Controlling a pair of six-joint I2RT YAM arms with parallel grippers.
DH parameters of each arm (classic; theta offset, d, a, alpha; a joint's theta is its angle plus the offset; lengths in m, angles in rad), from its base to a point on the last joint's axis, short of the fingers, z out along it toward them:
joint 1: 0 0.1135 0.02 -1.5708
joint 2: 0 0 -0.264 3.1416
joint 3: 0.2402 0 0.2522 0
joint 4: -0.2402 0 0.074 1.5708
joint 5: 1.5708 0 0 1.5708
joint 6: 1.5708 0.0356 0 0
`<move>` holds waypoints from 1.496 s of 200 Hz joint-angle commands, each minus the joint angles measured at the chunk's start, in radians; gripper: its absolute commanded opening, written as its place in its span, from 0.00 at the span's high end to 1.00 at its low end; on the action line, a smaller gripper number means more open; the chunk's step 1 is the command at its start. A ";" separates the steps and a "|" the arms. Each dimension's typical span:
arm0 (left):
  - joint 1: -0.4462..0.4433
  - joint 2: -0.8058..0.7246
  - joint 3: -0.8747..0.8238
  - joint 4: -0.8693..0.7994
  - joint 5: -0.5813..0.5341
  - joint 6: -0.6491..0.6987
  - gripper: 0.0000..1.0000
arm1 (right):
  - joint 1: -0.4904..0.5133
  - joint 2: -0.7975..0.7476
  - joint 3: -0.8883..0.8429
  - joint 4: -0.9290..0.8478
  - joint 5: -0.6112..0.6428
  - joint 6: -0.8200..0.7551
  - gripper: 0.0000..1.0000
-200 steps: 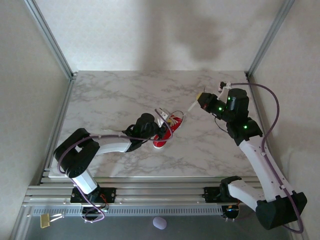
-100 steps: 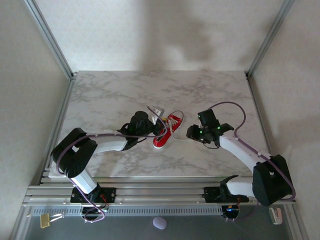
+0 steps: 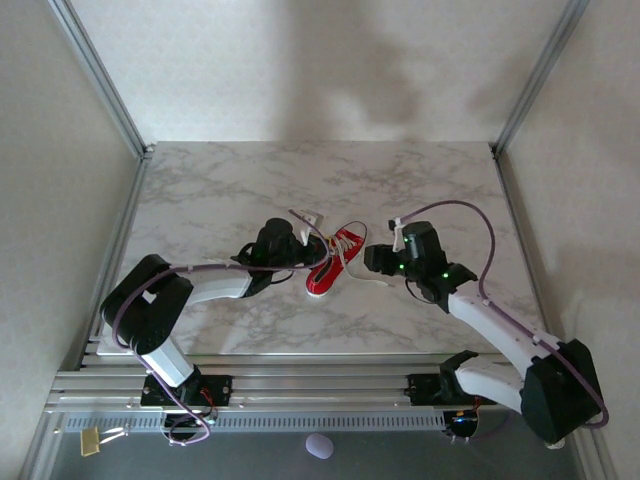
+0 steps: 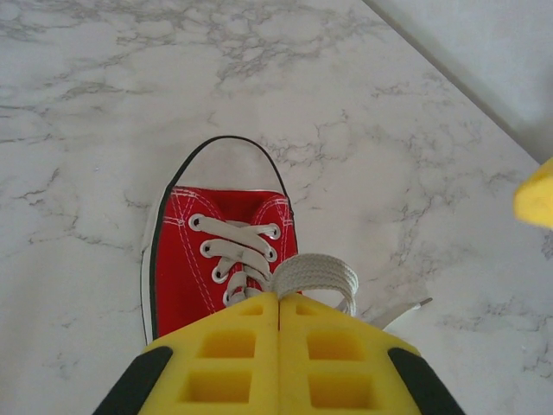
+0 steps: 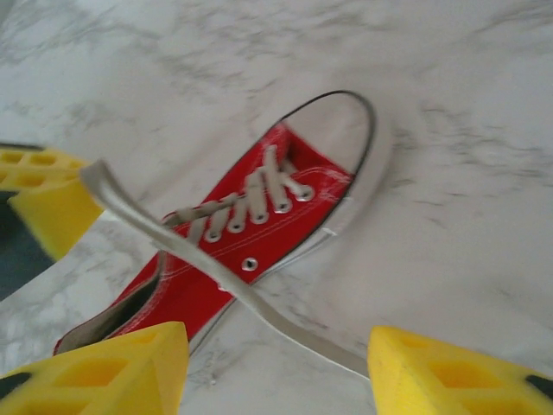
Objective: Tie the shoes
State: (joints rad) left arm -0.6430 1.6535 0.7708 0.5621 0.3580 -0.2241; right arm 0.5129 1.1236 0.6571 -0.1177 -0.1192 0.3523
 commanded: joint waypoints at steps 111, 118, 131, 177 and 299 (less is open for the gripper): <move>0.032 0.026 0.048 -0.045 0.065 -0.035 1.00 | -0.037 0.443 0.311 0.042 -0.473 -0.407 0.56; 0.032 0.027 0.051 -0.049 0.069 -0.034 1.00 | -0.042 0.463 0.330 0.029 -0.483 -0.420 0.56; 0.032 0.028 0.056 -0.053 0.071 -0.034 1.00 | -0.047 0.491 0.355 0.010 -0.493 -0.438 0.56; 0.034 0.033 0.065 -0.057 0.072 -0.030 1.00 | -0.068 0.540 0.391 -0.016 -0.546 -0.468 0.57; 0.048 -0.071 0.052 -0.165 -0.132 -0.095 0.13 | -0.070 0.501 0.343 0.065 -0.483 -0.400 1.00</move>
State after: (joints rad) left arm -0.6071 1.6638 0.8120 0.4877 0.3809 -0.2668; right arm 0.4446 1.6730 1.0378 -0.1020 -0.6514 -0.0849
